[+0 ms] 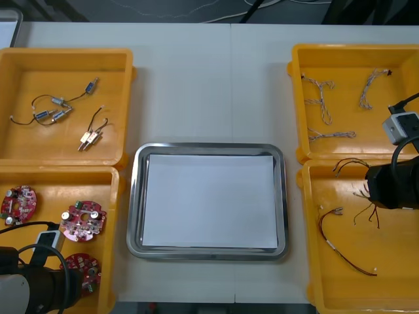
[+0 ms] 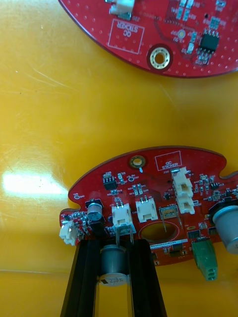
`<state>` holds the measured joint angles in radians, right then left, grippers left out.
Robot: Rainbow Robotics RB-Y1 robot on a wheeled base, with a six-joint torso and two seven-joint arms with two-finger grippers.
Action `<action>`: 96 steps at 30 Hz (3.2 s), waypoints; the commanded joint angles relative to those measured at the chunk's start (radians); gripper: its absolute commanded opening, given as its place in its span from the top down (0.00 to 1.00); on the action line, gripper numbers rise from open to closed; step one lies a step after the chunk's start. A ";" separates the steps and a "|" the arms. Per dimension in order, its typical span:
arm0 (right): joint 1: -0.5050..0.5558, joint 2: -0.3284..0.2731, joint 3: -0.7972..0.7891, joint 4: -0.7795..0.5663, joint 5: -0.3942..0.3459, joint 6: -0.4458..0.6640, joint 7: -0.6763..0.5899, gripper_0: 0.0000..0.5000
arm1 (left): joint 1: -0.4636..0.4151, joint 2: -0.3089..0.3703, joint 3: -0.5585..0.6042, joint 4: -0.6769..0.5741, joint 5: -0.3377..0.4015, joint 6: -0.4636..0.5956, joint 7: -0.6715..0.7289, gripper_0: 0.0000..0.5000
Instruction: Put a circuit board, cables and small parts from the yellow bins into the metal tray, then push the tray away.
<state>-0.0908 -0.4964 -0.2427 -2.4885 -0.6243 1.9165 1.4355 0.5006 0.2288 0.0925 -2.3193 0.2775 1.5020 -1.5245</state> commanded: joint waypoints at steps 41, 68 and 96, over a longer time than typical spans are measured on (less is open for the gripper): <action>-0.021 -0.004 0.013 -0.004 0.008 0.003 -0.026 1.00 | -0.119 0.014 0.225 -0.006 0.029 0.103 -0.183 1.00; -0.021 -0.004 0.013 -0.004 0.008 0.003 -0.026 1.00 | -0.228 0.056 0.282 0.138 0.054 0.055 -0.213 1.00; -0.021 -0.004 0.013 -0.004 0.008 0.003 -0.026 1.00 | -0.209 0.066 0.348 -0.095 0.118 0.342 -0.174 0.15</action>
<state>-0.0913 -0.4964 -0.2427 -2.4847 -0.6239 1.9166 1.4355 0.2865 0.2585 0.4138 -2.3355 0.3800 1.7995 -1.6647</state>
